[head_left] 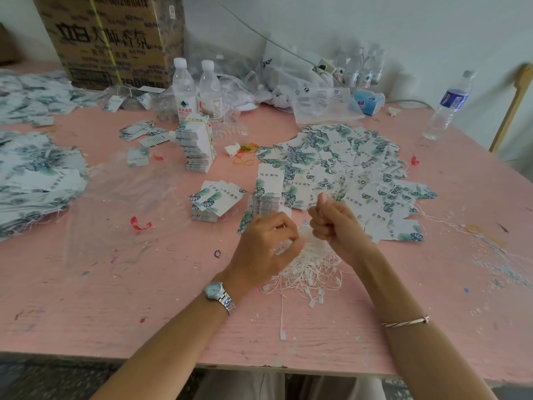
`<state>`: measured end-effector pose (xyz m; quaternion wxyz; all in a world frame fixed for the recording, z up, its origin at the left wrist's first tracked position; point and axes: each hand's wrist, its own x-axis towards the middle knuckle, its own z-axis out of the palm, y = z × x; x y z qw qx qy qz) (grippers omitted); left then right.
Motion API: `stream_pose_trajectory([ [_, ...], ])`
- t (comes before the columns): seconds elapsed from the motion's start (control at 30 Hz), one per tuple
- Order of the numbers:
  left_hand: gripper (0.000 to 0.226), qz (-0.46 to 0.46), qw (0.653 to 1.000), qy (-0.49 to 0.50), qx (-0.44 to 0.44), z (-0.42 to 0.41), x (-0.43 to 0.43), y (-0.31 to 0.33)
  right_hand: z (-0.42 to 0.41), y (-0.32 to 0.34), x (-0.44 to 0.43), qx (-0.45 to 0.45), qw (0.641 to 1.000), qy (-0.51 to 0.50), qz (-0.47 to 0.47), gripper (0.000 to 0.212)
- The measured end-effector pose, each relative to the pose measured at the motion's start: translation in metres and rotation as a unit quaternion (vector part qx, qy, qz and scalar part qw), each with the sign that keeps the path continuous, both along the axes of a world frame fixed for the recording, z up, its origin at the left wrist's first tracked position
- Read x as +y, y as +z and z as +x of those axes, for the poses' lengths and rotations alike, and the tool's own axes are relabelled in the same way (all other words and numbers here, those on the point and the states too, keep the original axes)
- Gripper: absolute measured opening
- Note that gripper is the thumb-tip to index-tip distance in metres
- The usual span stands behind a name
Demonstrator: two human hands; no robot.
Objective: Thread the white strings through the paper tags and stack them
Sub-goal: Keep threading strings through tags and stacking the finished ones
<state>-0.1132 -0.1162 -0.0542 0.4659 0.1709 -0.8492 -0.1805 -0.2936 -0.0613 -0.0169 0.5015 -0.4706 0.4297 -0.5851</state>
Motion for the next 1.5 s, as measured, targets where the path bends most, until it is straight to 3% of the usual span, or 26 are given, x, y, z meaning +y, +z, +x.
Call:
stream_pose_trajectory([
  [0.1, 0.017, 0.008, 0.998, 0.038, 0.055, 0.002, -0.006, 0.002, 0.006, -0.001, 0.001, 0.037, 0.998, 0.045, 0.020, 0.049],
  [0.17, 0.023, 0.016, 0.997, 0.031, 0.076, 0.003, -0.009, 0.003, 0.008, -0.002, 0.001, 0.059, 0.996, 0.060, 0.036, 0.052],
  [0.4, 0.022, 0.012, 0.996, 0.011, 0.093, 0.000, -0.010, 0.001, 0.008, -0.003, 0.001, 0.091, 0.991, 0.082, 0.057, 0.045],
  [0.63, 0.019, 0.010, 0.998, 0.023, 0.052, 0.001, -0.006, 0.002, 0.008, -0.003, 0.002, 0.112, 0.990, 0.068, 0.059, 0.035],
  [0.93, 0.010, -0.010, 0.996, 0.075, 0.052, 0.004, -0.007, 0.003, 0.007, 0.003, 0.003, 0.070, 0.993, 0.064, 0.073, 0.013],
  [1.27, 0.012, -0.038, 0.992, 0.103, 0.064, 0.004, -0.005, 0.005, 0.005, 0.003, 0.002, 0.060, 0.996, 0.042, 0.045, 0.004],
  [1.4, 0.021, -0.049, 0.987, 0.136, 0.065, 0.005, -0.010, 0.008, 0.005, 0.001, 0.000, 0.041, 0.998, 0.012, 0.042, 0.008],
  [1.5, 0.030, -0.049, 0.974, 0.217, 0.032, 0.010, -0.020, 0.010, 0.005, 0.001, -0.001, 0.015, 0.999, -0.008, 0.051, 0.005],
])
